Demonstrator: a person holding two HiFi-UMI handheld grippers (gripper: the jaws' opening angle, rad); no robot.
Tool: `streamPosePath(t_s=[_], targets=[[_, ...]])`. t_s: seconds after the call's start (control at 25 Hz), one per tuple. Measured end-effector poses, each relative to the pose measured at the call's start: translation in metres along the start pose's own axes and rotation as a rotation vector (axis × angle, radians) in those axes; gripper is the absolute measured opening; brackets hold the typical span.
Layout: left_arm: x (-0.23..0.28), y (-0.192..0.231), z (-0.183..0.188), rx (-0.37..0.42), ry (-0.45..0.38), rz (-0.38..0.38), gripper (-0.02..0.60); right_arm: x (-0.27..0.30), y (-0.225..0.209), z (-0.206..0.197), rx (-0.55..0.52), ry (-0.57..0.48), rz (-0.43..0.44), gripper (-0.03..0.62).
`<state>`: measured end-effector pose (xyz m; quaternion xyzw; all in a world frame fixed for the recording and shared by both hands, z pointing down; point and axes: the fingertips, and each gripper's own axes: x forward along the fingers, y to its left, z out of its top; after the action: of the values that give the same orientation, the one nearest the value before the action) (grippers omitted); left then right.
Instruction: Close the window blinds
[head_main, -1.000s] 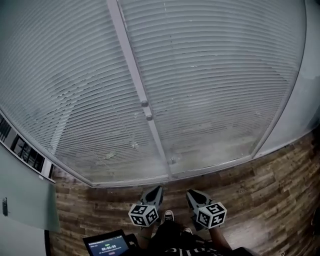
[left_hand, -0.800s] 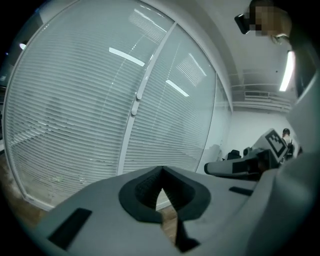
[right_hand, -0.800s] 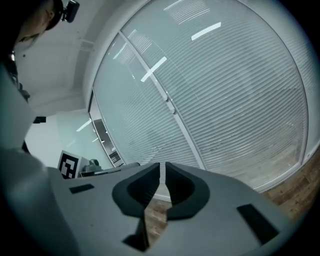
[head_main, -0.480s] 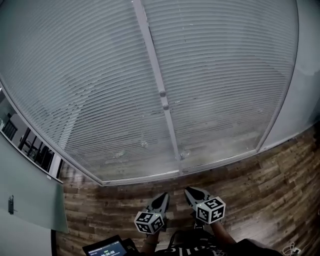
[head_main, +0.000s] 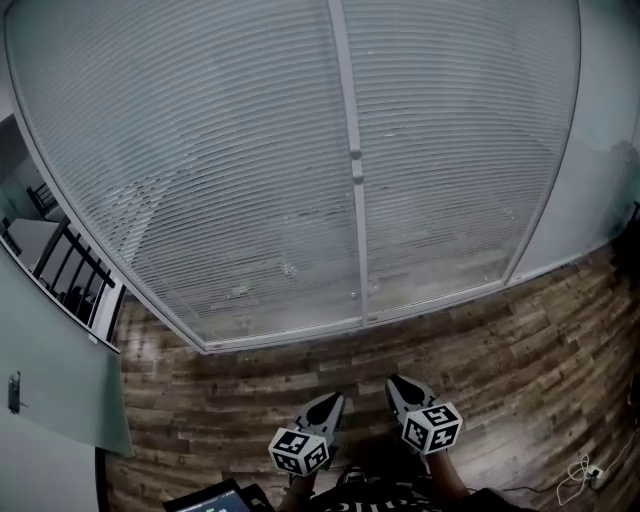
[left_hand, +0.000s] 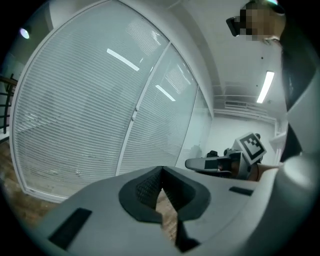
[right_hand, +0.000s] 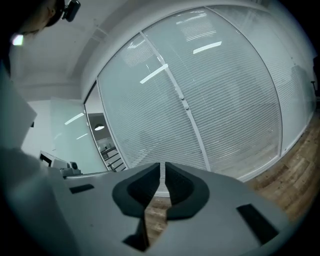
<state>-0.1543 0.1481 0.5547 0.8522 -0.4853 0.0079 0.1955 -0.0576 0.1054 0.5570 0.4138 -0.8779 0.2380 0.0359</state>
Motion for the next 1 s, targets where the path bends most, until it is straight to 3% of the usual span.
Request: streamPosePath(t_s=[0.12, 0.24, 0.36, 0.48, 0.72, 0.92, 1.0], targets=[[-0.025, -0.007, -0.003, -0.01, -0.021, -0.028, 0.005, -0.026, 0.025, -0.015, 0.004, -0.001, -0.015, 0.026], [-0.04, -0.023, -0.006, 0.028, -0.027, -0.04, 0.005, -0.053, 0.041, -0.022, -0.021, 0.004, -0.016, 0.026], [-0.058, -0.036, -0.007, 0.069, -0.035, -0.044, 0.005, -0.069, 0.051, -0.025, -0.042, 0.0, -0.014, 0.026], [-0.068, -0.055, -0.005, 0.06, -0.064, -0.055, 0.005, -0.086, 0.052, -0.019, -0.058, -0.016, -0.012, 0.026], [-0.077, -0.124, -0.021, 0.046, -0.087, -0.07, 0.005, -0.151, 0.047, -0.025, -0.076, -0.025, 0.002, 0.026], [-0.089, -0.202, -0.034, -0.045, -0.159, -0.081, 0.005, -0.226, 0.034, -0.05, -0.073, 0.006, 0.012, 0.026], [-0.093, -0.231, -0.043, -0.047, -0.159, -0.091, 0.005, -0.25, 0.03, -0.058, -0.069, 0.013, 0.021, 0.026]])
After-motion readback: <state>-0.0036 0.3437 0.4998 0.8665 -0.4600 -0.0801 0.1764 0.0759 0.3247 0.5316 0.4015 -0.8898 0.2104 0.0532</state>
